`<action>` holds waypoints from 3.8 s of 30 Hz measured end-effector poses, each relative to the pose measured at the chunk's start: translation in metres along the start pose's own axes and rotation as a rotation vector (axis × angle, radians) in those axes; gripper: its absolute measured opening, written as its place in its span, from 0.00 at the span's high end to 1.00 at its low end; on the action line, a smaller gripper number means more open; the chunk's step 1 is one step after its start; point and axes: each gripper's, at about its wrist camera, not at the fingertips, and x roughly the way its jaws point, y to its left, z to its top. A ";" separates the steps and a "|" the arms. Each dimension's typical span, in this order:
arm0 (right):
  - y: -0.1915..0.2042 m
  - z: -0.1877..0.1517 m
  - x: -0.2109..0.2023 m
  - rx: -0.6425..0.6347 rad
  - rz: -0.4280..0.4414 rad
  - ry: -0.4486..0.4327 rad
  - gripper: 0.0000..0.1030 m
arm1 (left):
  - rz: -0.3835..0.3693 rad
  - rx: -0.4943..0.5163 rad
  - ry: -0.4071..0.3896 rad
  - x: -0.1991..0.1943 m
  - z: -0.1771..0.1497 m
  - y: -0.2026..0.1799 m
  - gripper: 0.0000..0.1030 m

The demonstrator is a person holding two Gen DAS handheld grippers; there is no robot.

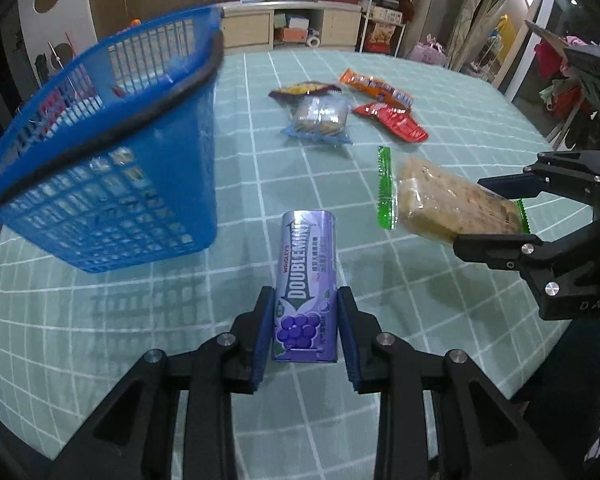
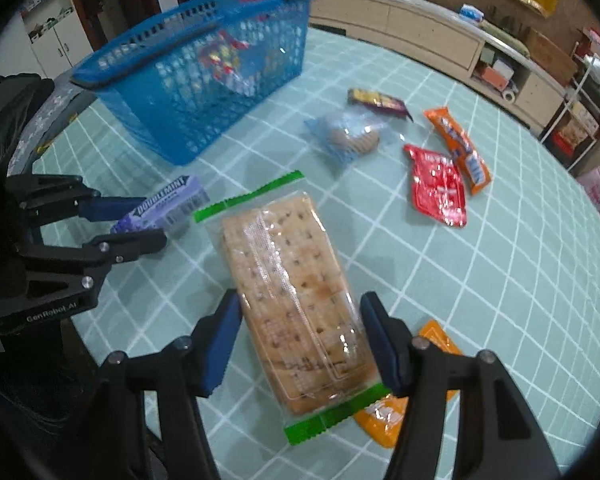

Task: Organize snacks
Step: 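Carry both packs over the basket and open the right tool to drop the cracker pack, then lower the Doublemint pack into the basket and open the left tool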

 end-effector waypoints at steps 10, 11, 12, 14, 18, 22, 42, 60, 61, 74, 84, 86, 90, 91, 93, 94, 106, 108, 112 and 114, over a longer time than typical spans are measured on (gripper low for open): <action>0.026 0.015 -0.032 0.011 0.006 -0.055 0.37 | 0.023 0.007 -0.101 -0.056 -0.002 0.014 0.72; 0.028 0.017 -0.036 0.015 0.008 -0.062 0.37 | 0.024 0.007 -0.111 -0.061 -0.002 0.015 0.72; 0.031 0.018 -0.040 0.016 0.008 -0.067 0.37 | 0.027 0.007 -0.123 -0.067 -0.001 0.018 0.72; 0.037 0.024 -0.046 0.014 0.011 -0.083 0.37 | 0.035 0.007 -0.141 -0.077 0.001 0.022 0.72; 0.043 0.038 -0.060 0.032 0.022 -0.124 0.37 | 0.030 0.022 -0.175 -0.095 0.006 0.028 0.72; 0.046 0.053 -0.069 0.060 0.045 -0.163 0.37 | 0.005 0.006 -0.193 -0.111 0.014 0.039 0.72; 0.057 0.139 -0.067 0.114 0.090 -0.229 0.37 | 0.085 -0.018 -0.263 -0.142 0.064 0.097 0.72; 0.107 0.180 -0.001 -0.176 0.049 -0.166 0.37 | 0.155 -0.165 -0.217 -0.126 0.052 0.160 0.72; 0.110 0.180 -0.001 -0.196 0.045 -0.179 0.37 | 0.159 -0.166 -0.217 -0.127 0.051 0.160 0.72; 0.122 0.181 0.012 -0.319 0.063 -0.204 0.15 | 0.204 -0.173 -0.200 -0.133 0.048 0.162 0.72; 0.083 0.170 -0.020 -0.054 0.102 -0.213 0.06 | 0.173 -0.129 -0.206 -0.134 0.059 0.142 0.72; 0.076 0.169 -0.028 -0.004 0.082 -0.222 0.04 | 0.164 -0.118 -0.207 -0.133 0.063 0.137 0.72; 0.068 0.165 -0.034 0.040 0.029 -0.232 0.00 | 0.137 -0.094 -0.199 -0.127 0.074 0.127 0.72; 0.065 0.164 -0.035 0.050 0.016 -0.229 0.00 | 0.133 -0.086 -0.197 -0.125 0.077 0.124 0.72; 0.059 0.162 -0.037 0.074 0.009 -0.228 0.00 | 0.124 -0.075 -0.189 -0.120 0.083 0.120 0.72; 0.055 0.160 -0.038 0.086 0.010 -0.228 0.00 | 0.119 -0.073 -0.182 -0.116 0.086 0.119 0.72; 0.029 0.165 -0.022 0.216 -0.060 -0.175 0.00 | 0.075 -0.100 -0.085 -0.063 0.099 0.123 0.72; 0.027 0.167 -0.017 0.238 -0.062 -0.163 0.00 | 0.066 -0.102 -0.079 -0.058 0.099 0.125 0.72; 0.027 0.168 -0.011 0.246 -0.043 -0.163 0.00 | 0.074 -0.083 -0.083 -0.054 0.097 0.125 0.72; 0.030 0.168 -0.011 0.239 -0.046 -0.161 0.00 | 0.077 -0.080 -0.078 -0.051 0.095 0.127 0.72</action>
